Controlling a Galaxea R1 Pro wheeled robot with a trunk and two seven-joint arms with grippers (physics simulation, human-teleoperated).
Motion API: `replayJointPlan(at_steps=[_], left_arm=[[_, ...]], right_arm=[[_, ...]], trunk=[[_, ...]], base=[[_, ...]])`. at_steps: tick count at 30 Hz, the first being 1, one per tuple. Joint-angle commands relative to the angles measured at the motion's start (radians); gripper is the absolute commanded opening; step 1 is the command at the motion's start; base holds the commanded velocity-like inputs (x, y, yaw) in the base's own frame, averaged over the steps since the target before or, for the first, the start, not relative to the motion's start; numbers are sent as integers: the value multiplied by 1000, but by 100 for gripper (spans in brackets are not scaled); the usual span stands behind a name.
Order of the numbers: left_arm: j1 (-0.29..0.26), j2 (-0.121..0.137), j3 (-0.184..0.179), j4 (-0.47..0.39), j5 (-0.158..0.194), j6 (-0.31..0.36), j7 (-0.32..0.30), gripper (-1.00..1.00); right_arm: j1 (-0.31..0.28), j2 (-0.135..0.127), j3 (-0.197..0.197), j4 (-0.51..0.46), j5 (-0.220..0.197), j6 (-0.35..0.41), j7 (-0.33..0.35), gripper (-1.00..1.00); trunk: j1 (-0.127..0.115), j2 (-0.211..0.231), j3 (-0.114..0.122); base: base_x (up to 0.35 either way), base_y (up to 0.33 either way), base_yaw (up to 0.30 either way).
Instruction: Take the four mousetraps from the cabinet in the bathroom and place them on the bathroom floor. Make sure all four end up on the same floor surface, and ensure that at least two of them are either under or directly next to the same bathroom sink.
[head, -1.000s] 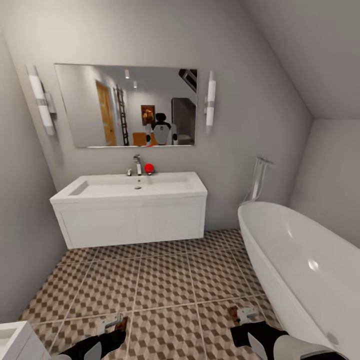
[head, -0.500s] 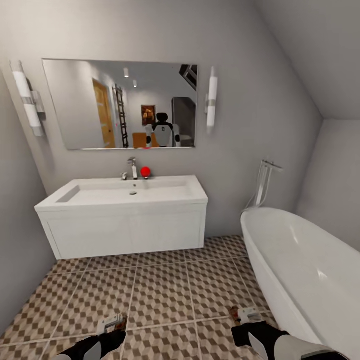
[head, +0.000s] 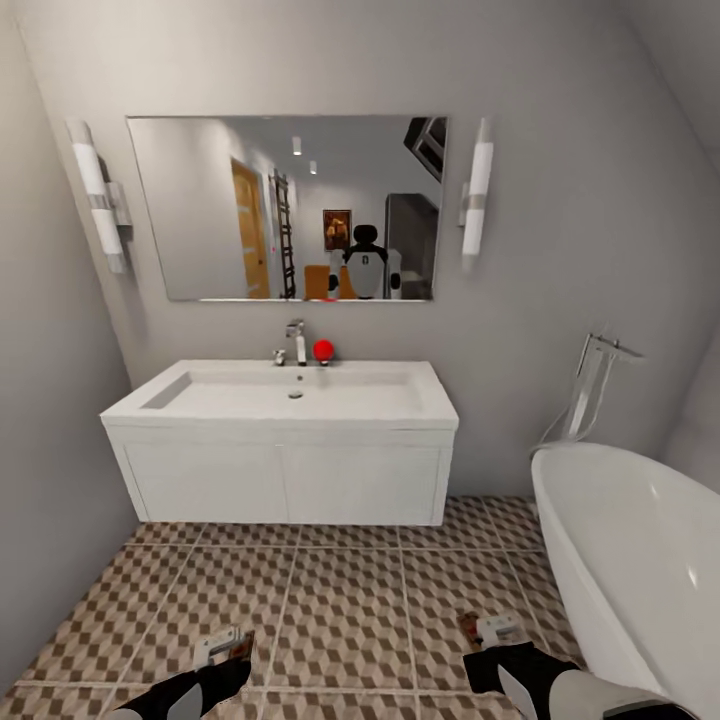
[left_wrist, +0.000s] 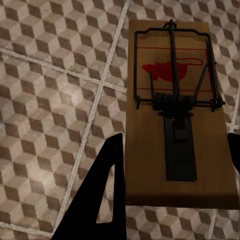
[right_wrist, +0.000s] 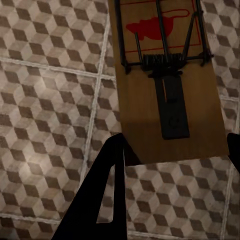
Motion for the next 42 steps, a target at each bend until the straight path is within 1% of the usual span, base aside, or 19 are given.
replayJointPlan(at_steps=[1, 5, 10, 25, 37, 42], left_arm=[[-1, 0, 8, -1, -9, 2, -2, -100], [-1, 1, 8, 0, -8, -1, -2, -100], [-1, 5, 8, 1, -6, -3, -2, -100], [-1, 15, 9, 3, -8, -3, -3, -100], [-1, 17, 9, 3, -9, -2, -2, -100], [-1, 17, 8, 3, -10, -2, -2, -100]], right_arm=[[-1, 0, 7, 1, -2, 2, 3, -100], [-1, 0, 7, 1, -2, 2, 2, -100], [-1, -1, 6, 1, -3, 2, 2, -100], [-1, 0, 7, 2, -1, -1, 7, -100], [-1, 2, 7, 2, 0, -1, 5, -100], [-1, 0, 6, 1, -1, -1, 3, -100]], trunk=[[1, -1, -1], [1, -1, -1], [1, -1, -1], [1, -1, -1], [1, -1, -1], [1, -1, -1]], base=[[322, -71, 269], [294, -65, 93], [95, -21, 13], [5, -1, 1], [0, 0, 2], [0, 0, 86]])
